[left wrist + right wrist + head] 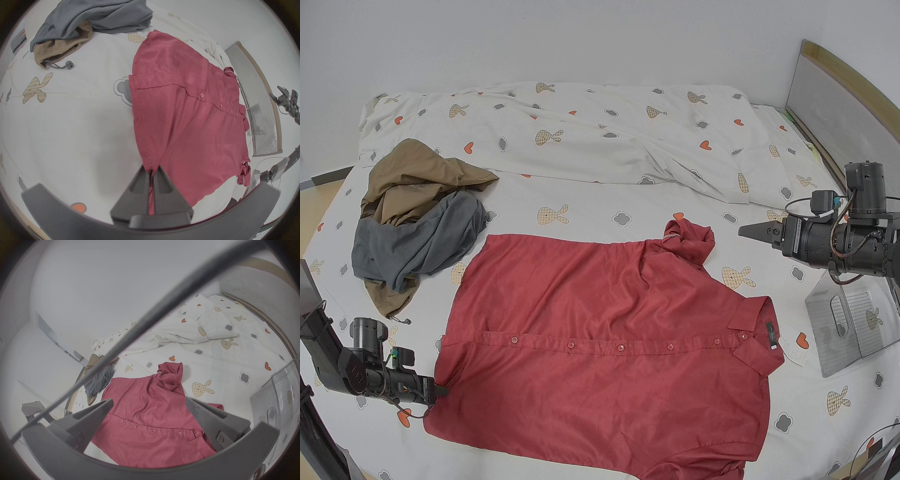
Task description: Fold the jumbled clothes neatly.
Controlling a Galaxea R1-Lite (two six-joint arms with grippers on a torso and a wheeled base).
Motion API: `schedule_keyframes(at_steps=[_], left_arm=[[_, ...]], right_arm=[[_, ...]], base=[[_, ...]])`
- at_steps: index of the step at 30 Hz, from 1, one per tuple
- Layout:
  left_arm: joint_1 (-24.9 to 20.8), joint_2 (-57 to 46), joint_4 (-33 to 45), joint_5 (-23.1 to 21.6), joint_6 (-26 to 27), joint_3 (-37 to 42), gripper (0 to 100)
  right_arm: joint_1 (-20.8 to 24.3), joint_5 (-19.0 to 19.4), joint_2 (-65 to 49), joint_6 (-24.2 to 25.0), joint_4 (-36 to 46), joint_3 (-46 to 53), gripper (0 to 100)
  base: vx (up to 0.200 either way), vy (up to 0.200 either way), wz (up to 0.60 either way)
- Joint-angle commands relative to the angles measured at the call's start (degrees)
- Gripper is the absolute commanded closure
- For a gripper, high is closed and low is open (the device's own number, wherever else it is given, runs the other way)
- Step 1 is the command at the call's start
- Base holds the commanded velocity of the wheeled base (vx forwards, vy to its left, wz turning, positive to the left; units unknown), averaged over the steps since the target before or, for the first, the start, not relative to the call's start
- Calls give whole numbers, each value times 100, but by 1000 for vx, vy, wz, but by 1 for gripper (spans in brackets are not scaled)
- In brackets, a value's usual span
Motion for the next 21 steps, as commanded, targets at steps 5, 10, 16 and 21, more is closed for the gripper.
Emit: schedule_keyframes(at_steps=[5, 10, 16, 21], left_arm=[[-99, -325, -3, -6, -60, 193, 0], [-20, -940, -3, -6, -254, 307, 0], [42, -2531, 50, 3, -1493, 193, 0], [-20, -3506, 1184, -23, -1730, -300, 0]], right_arm=[[-84, -25, 465, -4, -45, -184, 0], [-171, -69, 1141, -13, -45, -659, 0], [-189, -43, 2020, 14, -27, -1432, 0], [-312, 230, 2556, 146, 34, -1959, 0]], base=[[0, 0, 0], [0, 0, 0], [0, 0, 0], [0, 0, 0]])
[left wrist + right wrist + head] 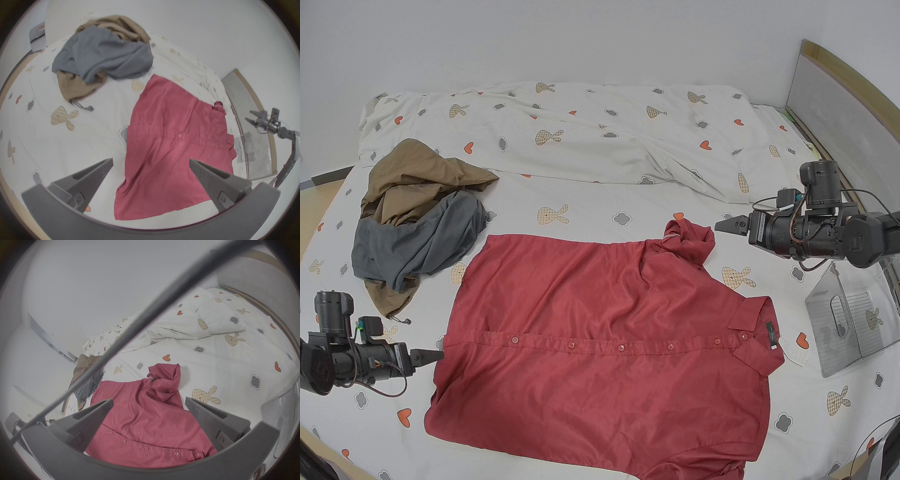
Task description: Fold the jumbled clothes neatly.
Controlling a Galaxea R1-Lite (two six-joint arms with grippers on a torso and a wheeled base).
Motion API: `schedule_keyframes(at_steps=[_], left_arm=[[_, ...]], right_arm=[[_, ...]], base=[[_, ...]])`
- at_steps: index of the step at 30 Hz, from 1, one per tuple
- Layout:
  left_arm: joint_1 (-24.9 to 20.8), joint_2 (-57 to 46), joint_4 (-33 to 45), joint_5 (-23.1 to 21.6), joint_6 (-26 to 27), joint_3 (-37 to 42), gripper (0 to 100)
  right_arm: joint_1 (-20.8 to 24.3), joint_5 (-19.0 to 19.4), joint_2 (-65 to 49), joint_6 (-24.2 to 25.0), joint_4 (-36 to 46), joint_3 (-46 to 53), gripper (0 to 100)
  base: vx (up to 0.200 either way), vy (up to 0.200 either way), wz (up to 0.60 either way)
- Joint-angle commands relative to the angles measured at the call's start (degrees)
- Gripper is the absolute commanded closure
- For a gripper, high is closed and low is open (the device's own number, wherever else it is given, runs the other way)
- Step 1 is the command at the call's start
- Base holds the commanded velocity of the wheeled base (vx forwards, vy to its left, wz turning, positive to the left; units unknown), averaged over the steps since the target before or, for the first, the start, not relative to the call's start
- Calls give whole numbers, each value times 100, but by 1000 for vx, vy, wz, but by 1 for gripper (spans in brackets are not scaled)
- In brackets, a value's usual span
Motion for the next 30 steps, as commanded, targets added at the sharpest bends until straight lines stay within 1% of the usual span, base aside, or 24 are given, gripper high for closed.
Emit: schedule_keyframes(at_steps=[1, 3, 6, 7, 8, 9, 11, 12, 14, 15, 17, 21, 26, 29, 30], left_arm=[[-62, -1670, 1276, -65, -477, -668, 0], [-106, -1899, 1918, -241, -652, -1038, 0], [-124, -2066, 2594, -575, -846, -1503, 0], [-124, -2066, 2594, -575, -846, -1503, 0], [-124, -2136, 2788, -750, -872, -1688, 0], [-133, -2171, 2788, -812, -872, -1723, 0], [-203, -2241, 2779, -891, -863, -1732, 0], [-212, -2241, 2779, -891, -863, -1732, 0], [-282, -2338, 2779, -979, -872, -1714, 0], [-282, -2338, 2779, -979, -872, -1714, 0], [-308, -2408, 2779, -1128, -863, -1706, 0], [-308, -2514, 2779, -1234, -863, -1706, 0], [-352, -2523, 2779, -1234, -854, -1688, 0], [-361, -2496, 2779, -1234, -854, -1670, 0], [-361, -2487, 2779, -1234, -854, -1670, 0]], right_arm=[[-172, 414, 1130, 219, 54, -814, 0], [-251, 748, 1341, 430, 133, -1016, 0], [-365, 1188, 1649, 676, 405, -1324, 0], [-365, 1188, 1649, 676, 405, -1324, 0], [-418, 1565, 1807, 887, 555, -1534, 0], [-435, 1776, 1868, 1037, 572, -1614, 0], [-479, 2040, 1991, 1256, 529, -1772, 0], [-479, 2058, 2000, 1265, 529, -1798, 0], [-558, 2075, 2299, 1327, 555, -2211, 0], [-558, 2075, 2299, 1327, 555, -2211, 0], [-567, 2058, 2519, 1335, 590, -2519, 0], [-567, 2031, 2677, 1318, 590, -2633, 0], [-576, 2022, 2782, 1335, 599, -2756, 0], [-594, 1952, 2800, 1344, 608, -2809, 0], [-602, 1864, 2809, 1335, 599, -2853, 0]], base=[[0, 0, 0], [0, 0, 0], [0, 0, 0], [0, 0, 0], [0, 0, 0], [0, 0, 0], [0, 0, 0], [0, 0, 0], [0, 0, 0], [0, 0, 0], [0, 0, 0], [0, 0, 0], [0, 0, 0], [0, 0, 0], [0, 0, 0]])
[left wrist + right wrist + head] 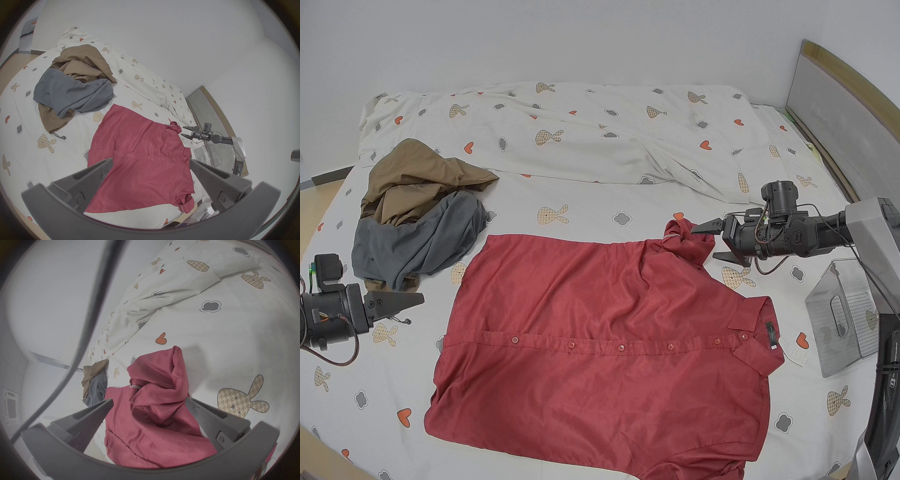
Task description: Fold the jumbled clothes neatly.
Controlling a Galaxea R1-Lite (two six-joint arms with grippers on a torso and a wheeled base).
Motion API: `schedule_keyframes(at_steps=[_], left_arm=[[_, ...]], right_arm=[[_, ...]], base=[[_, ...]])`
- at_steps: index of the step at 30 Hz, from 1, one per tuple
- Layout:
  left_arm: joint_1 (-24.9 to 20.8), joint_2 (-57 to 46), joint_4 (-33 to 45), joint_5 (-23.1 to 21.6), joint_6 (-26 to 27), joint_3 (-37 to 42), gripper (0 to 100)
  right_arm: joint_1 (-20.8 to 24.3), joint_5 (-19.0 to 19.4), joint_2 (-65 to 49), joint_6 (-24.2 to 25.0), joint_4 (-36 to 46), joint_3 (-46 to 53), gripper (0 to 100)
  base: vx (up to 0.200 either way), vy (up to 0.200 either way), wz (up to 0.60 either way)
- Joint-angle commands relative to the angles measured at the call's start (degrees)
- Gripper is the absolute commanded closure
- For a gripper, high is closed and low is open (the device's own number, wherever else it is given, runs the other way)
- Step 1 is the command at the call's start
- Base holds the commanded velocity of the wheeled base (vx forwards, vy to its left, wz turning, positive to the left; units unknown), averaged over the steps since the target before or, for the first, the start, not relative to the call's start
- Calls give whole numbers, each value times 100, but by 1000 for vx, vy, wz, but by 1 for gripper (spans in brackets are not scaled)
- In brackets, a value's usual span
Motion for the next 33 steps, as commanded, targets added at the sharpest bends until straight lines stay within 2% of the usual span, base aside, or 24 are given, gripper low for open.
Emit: schedule_keyframes(at_steps=[1, 14, 15, 26, 33], left_arm=[[-9, -1, -7, 0, -1, 22, 0], [-18, -37, -7, 0, 8, 48, 0], [-18, -37, -7, 0, 8, 48, 0], [-26, -28, -15, 0, 16, 101, 0], [-26, -19, -15, 0, 25, 119, 0]], right_arm=[[-23, -116, 129, -8, -11, -129, 0], [-120, -213, 595, -8, 7, -578, 0], [-120, -213, 622, -8, 7, -586, 100], [-111, -204, 595, -26, -2, -665, 100], [-146, -178, -81, -17, -2, -621, 100]], base=[[0, 0, 0], [0, 0, 0], [0, 0, 0], [0, 0, 0], [0, 0, 0]])
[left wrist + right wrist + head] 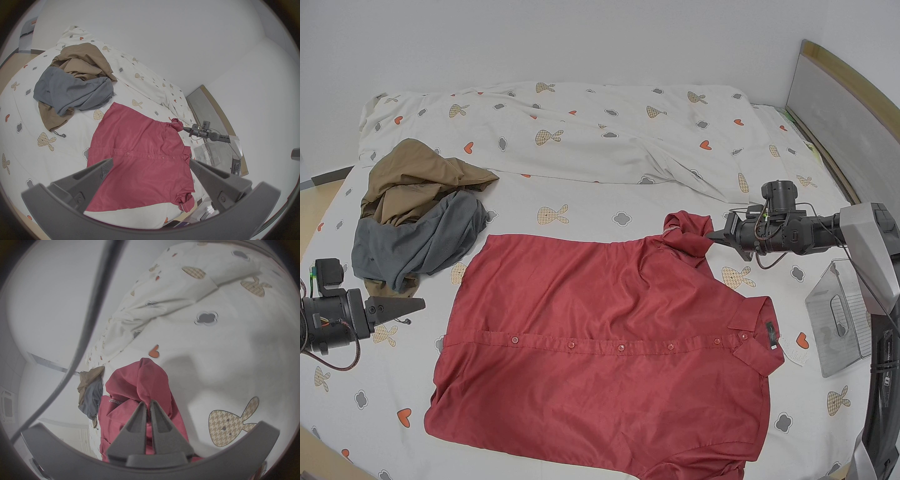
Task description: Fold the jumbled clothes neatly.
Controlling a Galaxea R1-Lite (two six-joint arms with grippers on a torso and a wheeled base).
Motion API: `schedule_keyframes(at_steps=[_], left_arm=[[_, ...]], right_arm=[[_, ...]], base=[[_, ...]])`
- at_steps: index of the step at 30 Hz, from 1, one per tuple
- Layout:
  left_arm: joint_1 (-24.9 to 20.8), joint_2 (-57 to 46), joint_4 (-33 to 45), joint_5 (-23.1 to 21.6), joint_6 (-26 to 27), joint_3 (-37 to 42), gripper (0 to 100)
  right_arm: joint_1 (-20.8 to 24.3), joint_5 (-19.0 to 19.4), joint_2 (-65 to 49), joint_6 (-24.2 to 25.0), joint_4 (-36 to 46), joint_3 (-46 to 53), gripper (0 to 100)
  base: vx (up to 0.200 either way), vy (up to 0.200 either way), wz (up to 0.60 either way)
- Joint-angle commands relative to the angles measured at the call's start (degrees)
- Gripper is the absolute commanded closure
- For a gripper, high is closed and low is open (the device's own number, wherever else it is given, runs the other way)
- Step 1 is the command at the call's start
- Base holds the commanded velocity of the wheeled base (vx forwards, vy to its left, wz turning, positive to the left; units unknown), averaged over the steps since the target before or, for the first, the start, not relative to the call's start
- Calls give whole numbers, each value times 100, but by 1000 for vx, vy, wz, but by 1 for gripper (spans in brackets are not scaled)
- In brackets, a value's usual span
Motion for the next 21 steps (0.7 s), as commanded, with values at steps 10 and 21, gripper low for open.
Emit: schedule_keyframes(at_steps=[10, 21], left_arm=[[-37, -26, -4, 0, 3, 18, 0], [-178, -35, -4, 0, 12, 70, 0]], right_arm=[[-139, -8, -881, -184, -14, 33, 100], [-236, -8, -828, -835, 443, 7, 100]], base=[[0, 0, 0], [0, 0, 0]])
